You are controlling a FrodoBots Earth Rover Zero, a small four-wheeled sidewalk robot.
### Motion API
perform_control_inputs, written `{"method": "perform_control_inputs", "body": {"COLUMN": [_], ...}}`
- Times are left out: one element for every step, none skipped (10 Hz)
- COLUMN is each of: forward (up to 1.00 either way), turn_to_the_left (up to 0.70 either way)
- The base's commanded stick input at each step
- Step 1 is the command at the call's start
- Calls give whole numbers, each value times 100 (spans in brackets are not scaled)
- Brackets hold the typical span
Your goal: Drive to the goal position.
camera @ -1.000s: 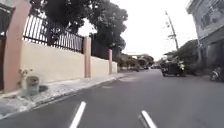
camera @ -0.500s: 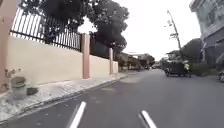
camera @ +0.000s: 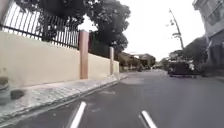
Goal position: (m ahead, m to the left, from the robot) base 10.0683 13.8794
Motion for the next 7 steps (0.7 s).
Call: {"method": "perform_control_inputs", "body": {"forward": [85,85,85,85,85,85,85], "turn_to_the_left": [3,-34,-34,-34,-34,-6,0]}}
